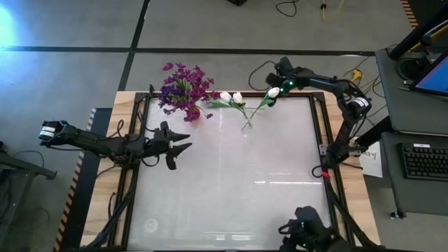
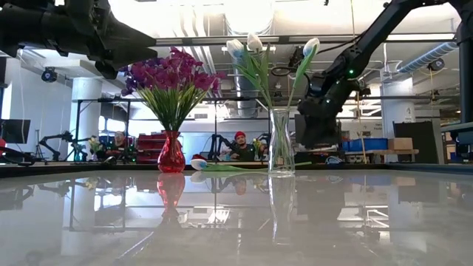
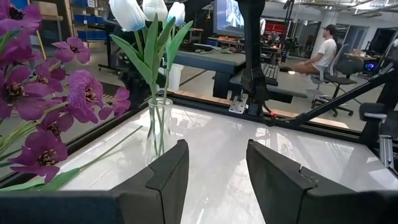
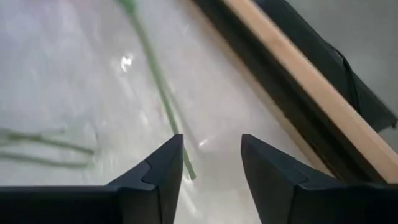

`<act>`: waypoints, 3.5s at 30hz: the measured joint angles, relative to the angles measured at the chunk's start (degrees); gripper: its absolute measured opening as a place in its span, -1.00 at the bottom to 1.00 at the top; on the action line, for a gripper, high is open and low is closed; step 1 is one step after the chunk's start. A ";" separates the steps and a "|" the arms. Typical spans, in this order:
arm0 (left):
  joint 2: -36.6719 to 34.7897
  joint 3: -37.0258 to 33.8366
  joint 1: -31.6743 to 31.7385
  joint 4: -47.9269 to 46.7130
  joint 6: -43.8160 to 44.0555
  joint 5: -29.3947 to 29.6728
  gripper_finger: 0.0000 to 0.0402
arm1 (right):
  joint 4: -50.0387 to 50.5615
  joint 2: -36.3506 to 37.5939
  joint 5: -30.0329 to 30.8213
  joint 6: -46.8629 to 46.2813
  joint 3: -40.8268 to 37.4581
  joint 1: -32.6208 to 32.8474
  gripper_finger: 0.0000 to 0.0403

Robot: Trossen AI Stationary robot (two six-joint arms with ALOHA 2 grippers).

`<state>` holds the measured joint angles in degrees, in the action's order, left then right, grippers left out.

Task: Sort flowers into vase by color
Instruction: Put the white flower into the transparent vase

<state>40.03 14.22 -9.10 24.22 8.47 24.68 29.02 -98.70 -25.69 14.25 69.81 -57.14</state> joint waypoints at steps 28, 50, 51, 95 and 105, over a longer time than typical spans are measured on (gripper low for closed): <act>0.00 0.00 0.00 -0.29 -0.52 -0.01 -0.26 | -11.73 0.07 6.27 18.17 -9.20 5.90 -0.11; 0.00 0.00 0.00 -0.30 -0.98 -0.01 -0.26 | -11.42 -0.96 6.25 16.27 -11.16 6.14 -0.90; 0.00 0.00 -0.02 -0.30 -1.46 -0.01 -0.26 | -11.08 -0.87 6.25 15.46 -11.16 6.14 -0.92; 0.02 0.00 -0.02 -0.22 -2.22 0.27 -0.26 | 44.95 34.91 10.82 -74.67 -11.60 58.51 -0.62; -0.10 1.61 -0.10 -0.27 1.34 0.20 -0.26 | 37.08 25.56 31.26 -80.73 -13.59 65.37 0.12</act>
<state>39.93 15.82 -9.21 23.95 9.81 24.88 66.10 -73.13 5.57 -66.48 56.22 8.23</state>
